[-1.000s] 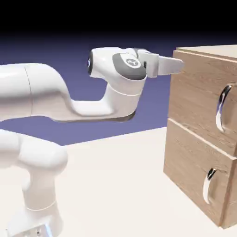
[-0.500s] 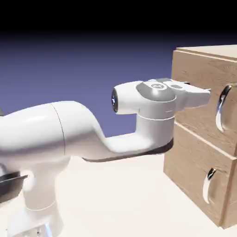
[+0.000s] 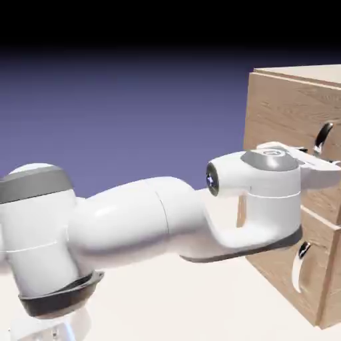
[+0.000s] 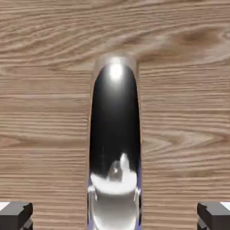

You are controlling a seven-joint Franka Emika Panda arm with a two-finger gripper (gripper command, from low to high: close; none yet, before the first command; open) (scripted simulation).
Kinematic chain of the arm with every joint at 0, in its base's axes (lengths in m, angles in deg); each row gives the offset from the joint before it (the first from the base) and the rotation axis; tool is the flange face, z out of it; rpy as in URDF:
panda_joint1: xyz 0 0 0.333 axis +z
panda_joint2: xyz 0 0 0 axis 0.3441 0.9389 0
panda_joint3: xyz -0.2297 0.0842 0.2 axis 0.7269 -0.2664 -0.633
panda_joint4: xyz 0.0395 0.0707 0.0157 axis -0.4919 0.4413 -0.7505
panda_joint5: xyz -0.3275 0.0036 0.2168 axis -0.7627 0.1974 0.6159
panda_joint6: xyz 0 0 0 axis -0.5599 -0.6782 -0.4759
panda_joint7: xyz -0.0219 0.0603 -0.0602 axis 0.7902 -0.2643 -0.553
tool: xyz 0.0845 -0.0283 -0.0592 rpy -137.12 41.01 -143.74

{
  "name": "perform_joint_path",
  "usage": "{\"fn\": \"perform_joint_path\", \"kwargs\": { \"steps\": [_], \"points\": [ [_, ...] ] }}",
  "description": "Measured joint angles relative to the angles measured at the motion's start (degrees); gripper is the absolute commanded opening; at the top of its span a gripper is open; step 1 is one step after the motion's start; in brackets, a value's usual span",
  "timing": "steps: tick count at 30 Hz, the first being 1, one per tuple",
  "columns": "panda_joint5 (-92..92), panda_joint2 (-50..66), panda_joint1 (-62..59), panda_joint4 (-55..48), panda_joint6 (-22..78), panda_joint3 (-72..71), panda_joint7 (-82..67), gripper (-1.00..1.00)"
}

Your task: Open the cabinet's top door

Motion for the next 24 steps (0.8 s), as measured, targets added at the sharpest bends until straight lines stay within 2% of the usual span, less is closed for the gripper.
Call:
{"fn": "perform_joint_path", "kwargs": {
  "steps": [7,13,24],
  "points": [
    [0.0,5.9,-13.8,14.0,10.8,-7.6,9.0,-1.0],
    [0.8,13.5,-26.3,22.3,16.2,-16.9,19.3,-1.0],
    [17.5,14.1,-47.9,38.0,27.3,-38.8,19.3,-1.0]
  ]
}}
